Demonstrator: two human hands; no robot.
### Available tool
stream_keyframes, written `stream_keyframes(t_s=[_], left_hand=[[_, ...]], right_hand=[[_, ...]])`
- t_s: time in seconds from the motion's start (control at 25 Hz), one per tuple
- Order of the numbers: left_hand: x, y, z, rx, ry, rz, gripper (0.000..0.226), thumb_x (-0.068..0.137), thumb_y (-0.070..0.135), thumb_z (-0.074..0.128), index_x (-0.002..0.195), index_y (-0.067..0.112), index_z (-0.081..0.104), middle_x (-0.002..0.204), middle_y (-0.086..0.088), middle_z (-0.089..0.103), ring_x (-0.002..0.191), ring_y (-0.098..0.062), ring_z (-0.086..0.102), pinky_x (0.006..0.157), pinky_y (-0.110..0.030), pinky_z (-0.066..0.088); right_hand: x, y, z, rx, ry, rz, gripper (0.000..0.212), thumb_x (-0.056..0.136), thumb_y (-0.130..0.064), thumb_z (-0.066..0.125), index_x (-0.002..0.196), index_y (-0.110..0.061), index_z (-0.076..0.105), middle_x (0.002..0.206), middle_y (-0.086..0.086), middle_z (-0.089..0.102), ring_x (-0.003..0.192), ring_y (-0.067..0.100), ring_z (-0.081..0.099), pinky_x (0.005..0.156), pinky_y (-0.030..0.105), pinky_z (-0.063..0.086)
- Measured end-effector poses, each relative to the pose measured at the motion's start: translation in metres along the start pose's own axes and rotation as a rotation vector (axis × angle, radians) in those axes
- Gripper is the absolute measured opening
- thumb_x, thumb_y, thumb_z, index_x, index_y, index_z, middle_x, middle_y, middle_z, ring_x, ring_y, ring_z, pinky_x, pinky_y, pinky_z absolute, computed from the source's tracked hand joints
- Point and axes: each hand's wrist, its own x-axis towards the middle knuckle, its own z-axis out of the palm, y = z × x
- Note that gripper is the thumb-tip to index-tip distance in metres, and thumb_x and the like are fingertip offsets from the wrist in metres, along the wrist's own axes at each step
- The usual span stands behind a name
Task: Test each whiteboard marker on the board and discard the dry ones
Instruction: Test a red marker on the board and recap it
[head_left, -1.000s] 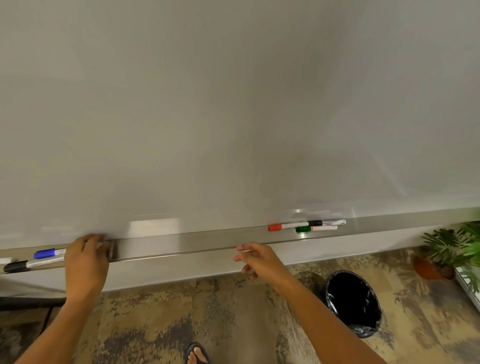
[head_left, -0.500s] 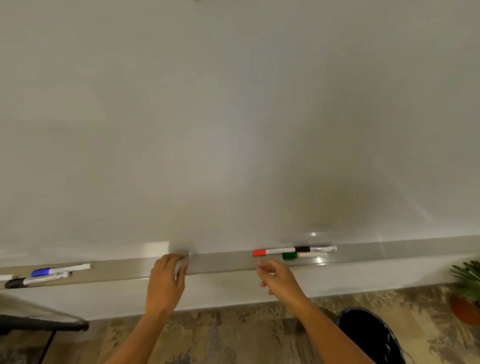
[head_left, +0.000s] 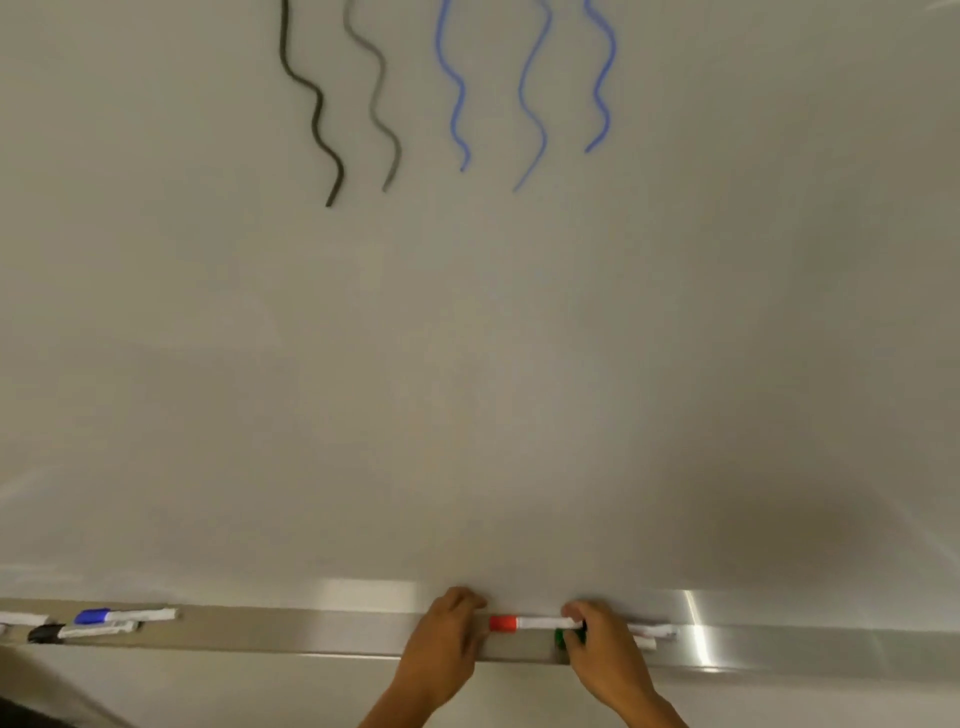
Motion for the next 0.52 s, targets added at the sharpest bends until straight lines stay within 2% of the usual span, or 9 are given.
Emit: stream_keyframes(t_s=[0.08, 0.16, 0.28, 0.36, 0.52], left_hand=[[0.013, 0.015, 0.009, 0.047, -0.093, 0.038, 0.06, 0.081, 0.045, 0.033, 0.134, 0.027, 0.055, 0.137, 0.007, 0.049, 0.122, -0.015, 0.051, 0.105, -0.022, 0.038], [0.023, 0.026, 0.019, 0.121, -0.152, 0.067, 0.054, 0.084, 0.043, 0.036, 0.135, 0.033, 0.052, 0.139, 0.009, 0.046, 0.123, -0.017, 0.05, 0.103, -0.025, 0.04], [0.03, 0.038, 0.034, 0.216, -0.185, 0.085, 0.046, 0.094, 0.042, 0.04, 0.138, 0.033, 0.05, 0.143, 0.008, 0.044, 0.125, -0.021, 0.048, 0.103, -0.031, 0.042], [0.03, 0.044, 0.043, 0.28, -0.201, 0.078, 0.043, 0.099, 0.039, 0.041, 0.139, 0.03, 0.05, 0.147, 0.004, 0.042, 0.13, -0.023, 0.043, 0.106, -0.034, 0.04], [0.028, 0.051, 0.048, 0.384, -0.185, 0.03, 0.034, 0.097, 0.017, 0.047, 0.13, 0.022, 0.055, 0.143, -0.003, 0.043, 0.124, -0.028, 0.043, 0.101, -0.039, 0.041]], right_hand=[[0.009, 0.007, -0.003, -0.043, -0.029, -0.036, 0.038, 0.089, -0.02, 0.065, 0.088, -0.052, 0.045, 0.104, -0.018, 0.052, 0.112, 0.013, 0.058, 0.101, 0.021, 0.041], [0.016, 0.01, -0.006, -0.089, -0.058, -0.058, 0.037, 0.089, -0.024, 0.063, 0.085, -0.054, 0.041, 0.1, -0.026, 0.044, 0.114, 0.012, 0.055, 0.1, 0.017, 0.036], [0.02, 0.011, -0.012, -0.102, -0.101, -0.082, 0.031, 0.09, -0.026, 0.063, 0.092, -0.051, 0.044, 0.105, -0.019, 0.045, 0.107, 0.007, 0.047, 0.096, 0.013, 0.031], [0.022, 0.015, -0.012, -0.087, -0.124, -0.09, 0.027, 0.09, -0.024, 0.065, 0.1, -0.044, 0.05, 0.109, -0.015, 0.047, 0.105, 0.006, 0.047, 0.096, 0.015, 0.034], [0.025, 0.029, -0.007, -0.095, -0.143, -0.101, 0.026, 0.091, -0.021, 0.066, 0.104, -0.04, 0.054, 0.113, -0.012, 0.049, 0.111, 0.01, 0.052, 0.102, 0.02, 0.04]])
